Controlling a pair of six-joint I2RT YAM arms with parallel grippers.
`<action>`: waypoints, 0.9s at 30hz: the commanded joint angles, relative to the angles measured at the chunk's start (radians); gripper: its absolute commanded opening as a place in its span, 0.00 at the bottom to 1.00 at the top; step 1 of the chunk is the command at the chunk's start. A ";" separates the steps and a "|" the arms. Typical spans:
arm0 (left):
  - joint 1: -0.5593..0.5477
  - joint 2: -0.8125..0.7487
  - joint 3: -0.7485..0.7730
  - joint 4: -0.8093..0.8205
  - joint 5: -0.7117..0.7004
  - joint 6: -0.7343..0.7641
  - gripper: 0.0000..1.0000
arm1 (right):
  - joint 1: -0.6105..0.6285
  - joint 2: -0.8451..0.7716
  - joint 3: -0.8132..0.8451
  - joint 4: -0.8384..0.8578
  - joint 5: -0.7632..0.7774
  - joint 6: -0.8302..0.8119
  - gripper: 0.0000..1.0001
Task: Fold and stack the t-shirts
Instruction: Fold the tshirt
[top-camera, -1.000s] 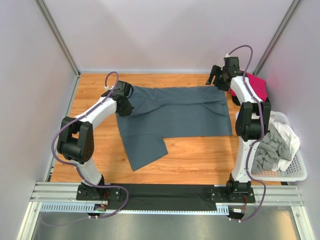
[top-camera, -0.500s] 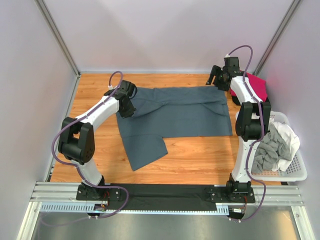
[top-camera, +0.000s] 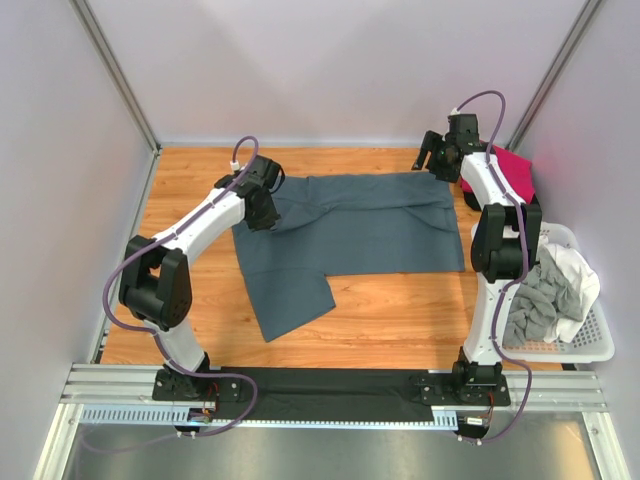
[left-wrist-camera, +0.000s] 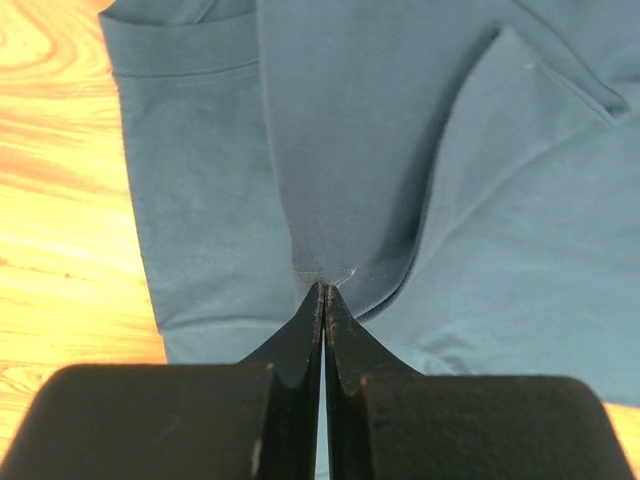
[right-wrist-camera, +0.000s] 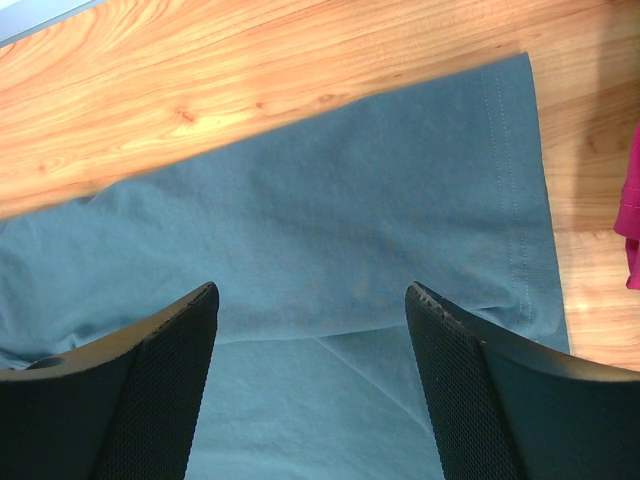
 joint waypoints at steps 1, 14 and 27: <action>-0.013 0.004 0.054 -0.042 -0.015 0.045 0.00 | -0.001 -0.008 0.001 0.000 0.014 -0.012 0.77; -0.035 -0.004 0.037 -0.105 -0.010 0.053 0.00 | -0.001 -0.004 -0.002 -0.003 0.015 -0.010 0.77; 0.020 0.009 0.123 -0.091 -0.016 0.092 0.61 | -0.001 0.028 0.027 -0.024 0.024 -0.020 0.77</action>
